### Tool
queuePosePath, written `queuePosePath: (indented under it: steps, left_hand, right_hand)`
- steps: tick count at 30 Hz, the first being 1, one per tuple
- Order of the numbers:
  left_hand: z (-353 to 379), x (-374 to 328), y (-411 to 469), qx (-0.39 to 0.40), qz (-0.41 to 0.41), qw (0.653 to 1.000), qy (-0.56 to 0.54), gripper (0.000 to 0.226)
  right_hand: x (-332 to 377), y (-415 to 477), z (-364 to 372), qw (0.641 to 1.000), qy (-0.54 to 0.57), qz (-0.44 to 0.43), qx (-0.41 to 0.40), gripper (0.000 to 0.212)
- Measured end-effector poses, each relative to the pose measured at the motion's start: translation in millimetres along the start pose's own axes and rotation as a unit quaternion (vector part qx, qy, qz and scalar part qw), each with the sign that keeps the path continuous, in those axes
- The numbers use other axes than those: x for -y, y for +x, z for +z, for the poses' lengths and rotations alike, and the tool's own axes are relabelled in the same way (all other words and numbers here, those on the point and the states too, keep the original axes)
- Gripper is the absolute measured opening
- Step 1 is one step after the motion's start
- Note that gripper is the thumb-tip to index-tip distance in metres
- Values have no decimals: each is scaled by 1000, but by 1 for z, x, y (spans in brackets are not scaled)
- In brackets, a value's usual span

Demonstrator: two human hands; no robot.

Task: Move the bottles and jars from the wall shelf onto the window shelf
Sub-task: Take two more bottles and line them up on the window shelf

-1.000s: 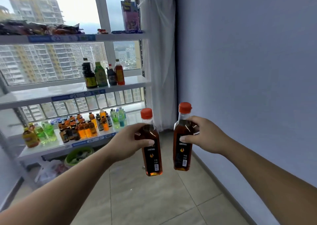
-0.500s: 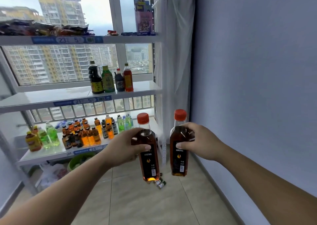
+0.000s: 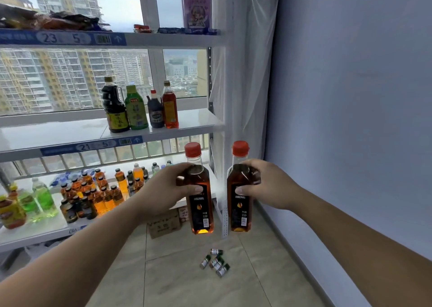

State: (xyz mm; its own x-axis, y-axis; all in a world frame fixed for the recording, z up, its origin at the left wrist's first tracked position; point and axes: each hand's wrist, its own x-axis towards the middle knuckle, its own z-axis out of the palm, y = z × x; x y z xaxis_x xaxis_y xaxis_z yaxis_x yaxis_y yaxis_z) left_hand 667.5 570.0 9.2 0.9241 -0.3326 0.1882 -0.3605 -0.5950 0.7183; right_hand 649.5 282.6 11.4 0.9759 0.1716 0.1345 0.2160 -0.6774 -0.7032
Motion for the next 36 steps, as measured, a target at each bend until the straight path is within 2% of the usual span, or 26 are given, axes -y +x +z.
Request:
queuePosePath:
  steps: [5, 11, 17, 28, 36]
  left_hand:
    - [-37, 39, 68, 11, 19, 1000, 10, 40]
    - [-64, 82, 140, 21, 32, 999, 7, 43]
    - [-71, 117, 210, 24, 26, 999, 6, 44]
    - [-87, 158, 359, -18, -5, 1000, 22, 47]
    - [-109, 170, 434, -95, -19, 995, 36, 44]
  right_hand:
    - [10, 78, 14, 1000, -12, -3, -9, 57]
    - [9, 158, 23, 999, -7, -10, -44, 59]
    - [-4, 238, 20, 999, -18, -14, -37, 53]
    - [-44, 433, -3, 997, -21, -73, -12, 55]
    - [-63, 552, -8, 993, -16, -118, 4, 57]
